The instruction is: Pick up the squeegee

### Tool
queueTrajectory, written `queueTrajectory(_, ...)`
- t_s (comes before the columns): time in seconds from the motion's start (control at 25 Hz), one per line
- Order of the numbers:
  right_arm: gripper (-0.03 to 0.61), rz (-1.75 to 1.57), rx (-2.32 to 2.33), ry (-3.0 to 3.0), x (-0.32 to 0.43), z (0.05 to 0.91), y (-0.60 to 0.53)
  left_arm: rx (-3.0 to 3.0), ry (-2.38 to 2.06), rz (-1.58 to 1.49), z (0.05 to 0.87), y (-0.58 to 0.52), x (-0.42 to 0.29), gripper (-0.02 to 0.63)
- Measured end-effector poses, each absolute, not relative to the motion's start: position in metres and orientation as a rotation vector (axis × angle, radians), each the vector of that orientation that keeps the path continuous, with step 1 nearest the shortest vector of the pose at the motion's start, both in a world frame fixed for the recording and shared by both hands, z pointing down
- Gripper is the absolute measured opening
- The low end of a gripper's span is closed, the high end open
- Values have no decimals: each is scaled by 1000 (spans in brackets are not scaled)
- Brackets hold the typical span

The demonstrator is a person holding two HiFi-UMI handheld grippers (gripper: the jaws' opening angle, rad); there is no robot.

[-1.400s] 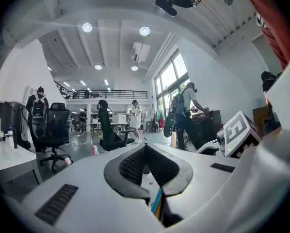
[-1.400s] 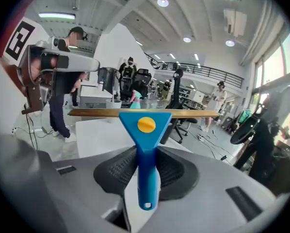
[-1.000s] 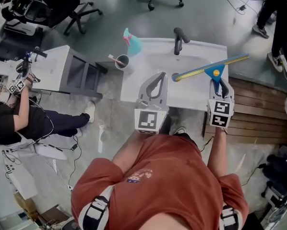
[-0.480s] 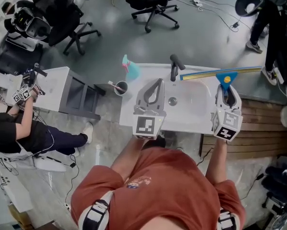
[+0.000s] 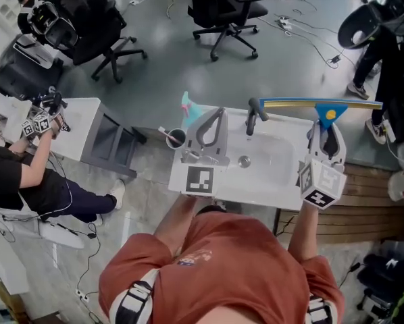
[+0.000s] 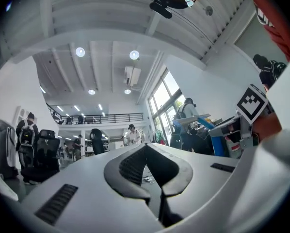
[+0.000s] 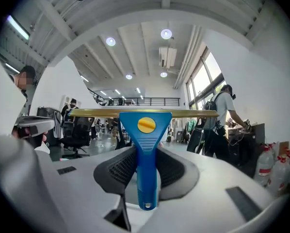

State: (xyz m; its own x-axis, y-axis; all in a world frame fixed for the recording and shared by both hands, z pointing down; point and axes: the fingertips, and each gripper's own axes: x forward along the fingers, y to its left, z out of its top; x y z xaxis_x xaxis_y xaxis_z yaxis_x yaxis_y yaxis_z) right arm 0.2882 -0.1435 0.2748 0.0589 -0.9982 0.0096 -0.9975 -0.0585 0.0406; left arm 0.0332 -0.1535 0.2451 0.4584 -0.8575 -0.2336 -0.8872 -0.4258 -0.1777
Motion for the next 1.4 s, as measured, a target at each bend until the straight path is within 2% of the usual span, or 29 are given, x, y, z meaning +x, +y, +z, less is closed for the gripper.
queueTrajectory(0.56,127,-399,2351,-2202,248,228,-155,-2320,1546,313,217,-179,-4,17)
queueTrajectory(1.4,127,-253,2315,-2189,239,255,-168,-2359,1537,288,230,-185,-7,18)
